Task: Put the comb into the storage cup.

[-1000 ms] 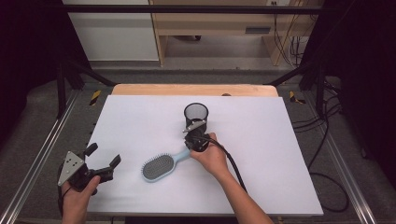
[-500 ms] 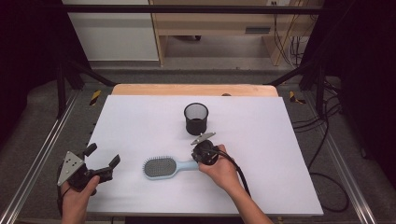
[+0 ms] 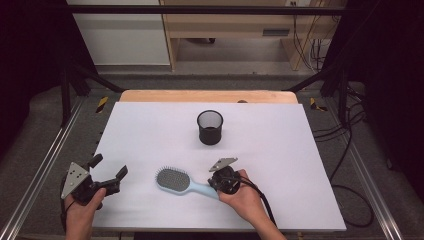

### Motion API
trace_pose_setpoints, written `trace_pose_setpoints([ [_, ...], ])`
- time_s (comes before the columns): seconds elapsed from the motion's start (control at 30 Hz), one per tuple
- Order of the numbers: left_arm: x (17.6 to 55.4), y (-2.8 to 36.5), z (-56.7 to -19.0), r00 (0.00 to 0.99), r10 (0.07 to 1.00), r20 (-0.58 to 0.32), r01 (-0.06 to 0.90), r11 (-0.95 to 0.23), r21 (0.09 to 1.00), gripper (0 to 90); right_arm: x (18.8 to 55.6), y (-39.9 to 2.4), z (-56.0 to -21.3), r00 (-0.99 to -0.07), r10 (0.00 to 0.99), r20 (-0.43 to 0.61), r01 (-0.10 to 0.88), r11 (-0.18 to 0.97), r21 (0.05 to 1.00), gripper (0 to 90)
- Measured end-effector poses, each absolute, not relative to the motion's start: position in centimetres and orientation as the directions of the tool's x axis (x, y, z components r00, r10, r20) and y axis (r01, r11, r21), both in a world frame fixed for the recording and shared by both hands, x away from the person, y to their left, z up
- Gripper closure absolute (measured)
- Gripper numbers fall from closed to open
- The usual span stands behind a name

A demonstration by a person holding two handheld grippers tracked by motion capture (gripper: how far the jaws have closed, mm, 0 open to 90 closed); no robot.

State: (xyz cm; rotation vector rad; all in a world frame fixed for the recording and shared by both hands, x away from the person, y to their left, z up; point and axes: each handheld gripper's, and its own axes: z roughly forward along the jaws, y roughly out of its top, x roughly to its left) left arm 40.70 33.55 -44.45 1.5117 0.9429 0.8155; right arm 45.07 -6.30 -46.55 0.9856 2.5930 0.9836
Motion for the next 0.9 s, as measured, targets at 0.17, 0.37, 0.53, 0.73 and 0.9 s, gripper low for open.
trace_pose_setpoints([
  [0.17, 40.6, 33.5, -44.4, 0.442, 0.897, -0.001, 0.126, -0.061, 0.99, 2.3, 44.1, -6.2, -46.8, -0.767, 0.637, 0.082, 0.524, 0.547, 0.653, 90.0],
  [0.37, 40.5, 33.8, -44.4, 0.432, 0.902, -0.004, 0.121, -0.053, 0.991, 2.3, 43.8, -6.1, -47.0, -0.77, 0.633, 0.087, 0.523, 0.547, 0.653, 90.0],
  [0.53, 40.5, 33.8, -44.4, 0.431, 0.902, -0.005, 0.123, -0.054, 0.991, 2.3, 43.9, -6.3, -46.7, -0.767, 0.638, 0.074, 0.509, 0.534, 0.675, 90.0],
  [0.73, 40.5, 33.7, -44.4, 0.437, 0.9, -0.005, 0.121, -0.053, 0.991, 2.3, 43.6, -6.5, -45.7, -0.78, 0.623, 0.06, 0.472, 0.522, 0.71, 85.4],
  [0.9, 40.6, 33.8, -44.4, 0.434, 0.901, -0.008, 0.121, -0.05, 0.991, 2.2, 43.3, -5.9, -45.1, -0.818, 0.572, 0.065, 0.433, 0.537, 0.724, 64.6],
])
